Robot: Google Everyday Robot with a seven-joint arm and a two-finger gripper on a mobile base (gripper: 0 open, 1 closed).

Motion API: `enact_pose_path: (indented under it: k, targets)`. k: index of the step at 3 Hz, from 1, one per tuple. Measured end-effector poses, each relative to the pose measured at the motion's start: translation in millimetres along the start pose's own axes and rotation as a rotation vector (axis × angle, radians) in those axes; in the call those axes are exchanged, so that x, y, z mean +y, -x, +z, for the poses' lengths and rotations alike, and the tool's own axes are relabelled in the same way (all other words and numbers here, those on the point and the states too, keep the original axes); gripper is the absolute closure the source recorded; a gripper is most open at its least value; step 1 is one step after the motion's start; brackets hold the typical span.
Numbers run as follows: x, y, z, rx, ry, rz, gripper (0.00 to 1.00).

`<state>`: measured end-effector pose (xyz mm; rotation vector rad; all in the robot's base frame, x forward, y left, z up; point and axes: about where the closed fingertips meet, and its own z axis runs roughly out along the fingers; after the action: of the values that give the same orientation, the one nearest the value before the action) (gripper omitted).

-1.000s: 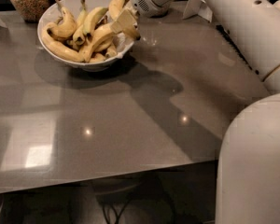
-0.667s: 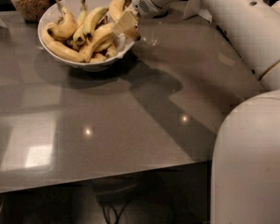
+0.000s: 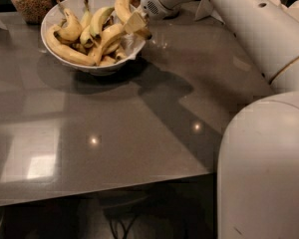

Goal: Pick banana from white bowl

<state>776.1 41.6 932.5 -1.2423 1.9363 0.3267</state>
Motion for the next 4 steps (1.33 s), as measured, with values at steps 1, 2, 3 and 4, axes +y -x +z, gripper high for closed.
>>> enact_pose_path:
  k: [1,2,3,4]
  targets:
    - [0.1,0.2,-0.3,0.0,0.0,0.0,0.97]
    - [5.9,15.6,-16.9,-0.017,-0.006,-0.03,1.0]
    - [13.0,26.1,-38.0,-0.053,-0.004,-0.065,1.0]
    - [18.5,30.4,-55.3,-0.106,0.009,-0.096,1.0]
